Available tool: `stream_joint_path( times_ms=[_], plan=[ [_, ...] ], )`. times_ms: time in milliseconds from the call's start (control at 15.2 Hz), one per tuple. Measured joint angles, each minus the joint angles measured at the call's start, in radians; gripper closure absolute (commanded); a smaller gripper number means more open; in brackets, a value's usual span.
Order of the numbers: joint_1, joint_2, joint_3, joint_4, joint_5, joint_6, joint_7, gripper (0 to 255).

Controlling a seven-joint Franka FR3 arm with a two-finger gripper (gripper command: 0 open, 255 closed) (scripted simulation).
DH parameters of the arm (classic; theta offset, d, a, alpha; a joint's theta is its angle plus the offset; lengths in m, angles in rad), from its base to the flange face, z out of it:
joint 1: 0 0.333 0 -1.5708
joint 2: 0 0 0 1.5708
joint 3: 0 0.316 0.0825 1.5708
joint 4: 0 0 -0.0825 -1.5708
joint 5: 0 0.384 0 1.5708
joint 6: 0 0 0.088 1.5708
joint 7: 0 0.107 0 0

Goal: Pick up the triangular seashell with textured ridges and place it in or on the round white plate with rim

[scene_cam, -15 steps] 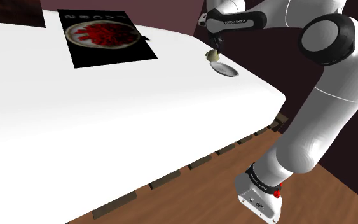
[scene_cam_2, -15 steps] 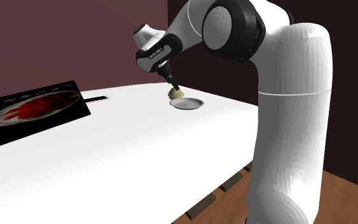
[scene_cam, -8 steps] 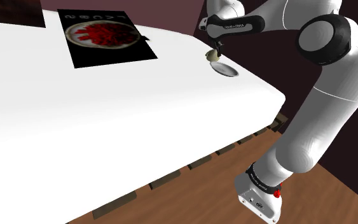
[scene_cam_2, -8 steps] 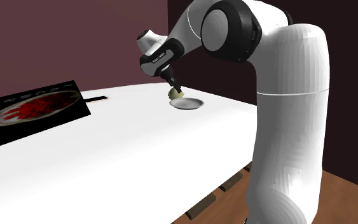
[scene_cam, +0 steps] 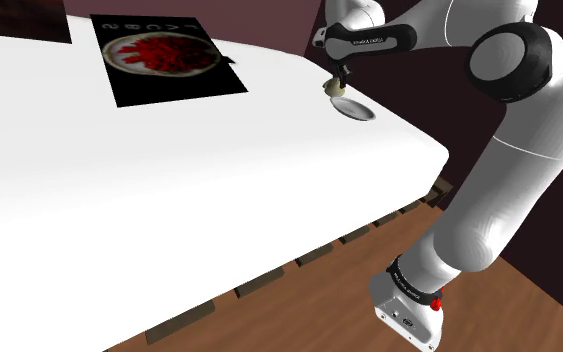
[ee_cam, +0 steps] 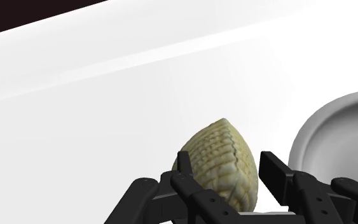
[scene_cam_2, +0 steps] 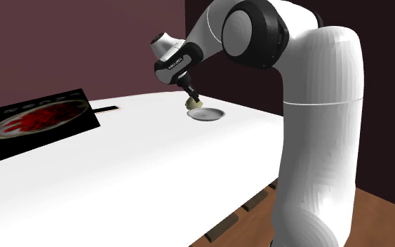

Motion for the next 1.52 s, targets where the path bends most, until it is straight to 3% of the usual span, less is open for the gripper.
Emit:
stream_joint_path(
  times_ms=[594, 1518],
  plan=[
    [0.001, -0.006, 0.001, 0.017, 0.004, -0.021, -0.014, 255],
    [0.004, 0.001, 0.005, 0.198, 0.039, -0.165, -0.116, 255]
  ],
)
